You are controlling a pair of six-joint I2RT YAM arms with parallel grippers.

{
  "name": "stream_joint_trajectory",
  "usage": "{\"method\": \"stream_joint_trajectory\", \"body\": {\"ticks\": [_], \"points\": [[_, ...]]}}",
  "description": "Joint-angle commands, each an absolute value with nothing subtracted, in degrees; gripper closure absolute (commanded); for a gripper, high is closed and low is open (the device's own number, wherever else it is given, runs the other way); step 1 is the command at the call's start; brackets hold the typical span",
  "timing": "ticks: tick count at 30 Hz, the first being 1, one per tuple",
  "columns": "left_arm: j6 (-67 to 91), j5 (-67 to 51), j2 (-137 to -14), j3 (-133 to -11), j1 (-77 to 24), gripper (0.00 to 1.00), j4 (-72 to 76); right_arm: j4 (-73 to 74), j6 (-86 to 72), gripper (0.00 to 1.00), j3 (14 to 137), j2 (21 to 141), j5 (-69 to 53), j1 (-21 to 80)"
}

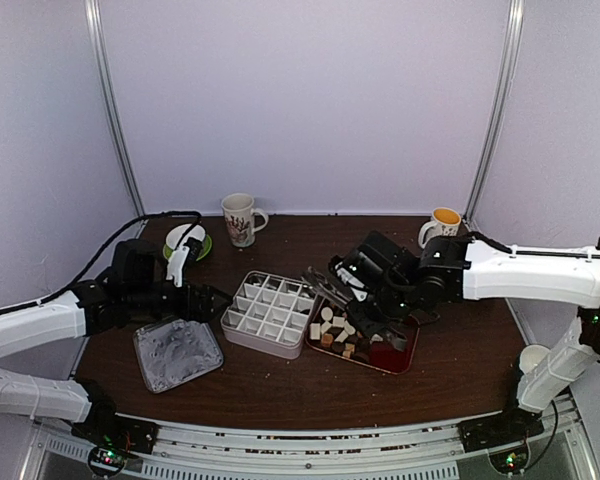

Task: Pack the chocolate
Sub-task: Pick up the fake chocolate from the plate.

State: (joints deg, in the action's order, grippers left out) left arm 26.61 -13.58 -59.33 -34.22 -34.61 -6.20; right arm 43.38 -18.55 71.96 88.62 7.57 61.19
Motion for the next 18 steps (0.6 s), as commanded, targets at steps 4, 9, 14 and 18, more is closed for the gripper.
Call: {"method": "stream_joint_trajectory", "body": {"ticks": [4, 9, 14, 18], "points": [[32.19, -7.56, -65.34, -36.36, -33.05, 0.04, -8.55, 51.1, -25.66, 0.72, 61.04, 77.46, 9.3, 59.4], [33.04, -9.9, -69.86, -36.62, -31.72, 0.04, -6.29, 54.8, -30.06, 0.68, 54.26, 69.78, 7.95, 58.76], [33.09, -14.43, -74.92, -38.16, -30.66, 0.04, -2.83, 56.39, -31.61, 0.64, 49.92, 65.88, 7.32, 57.55], [32.07, -17.86, -79.95, -40.7, -30.63, 0.04, -1.84, 57.37, -31.75, 0.64, 49.37, 66.29, 6.26, 57.0]]}}
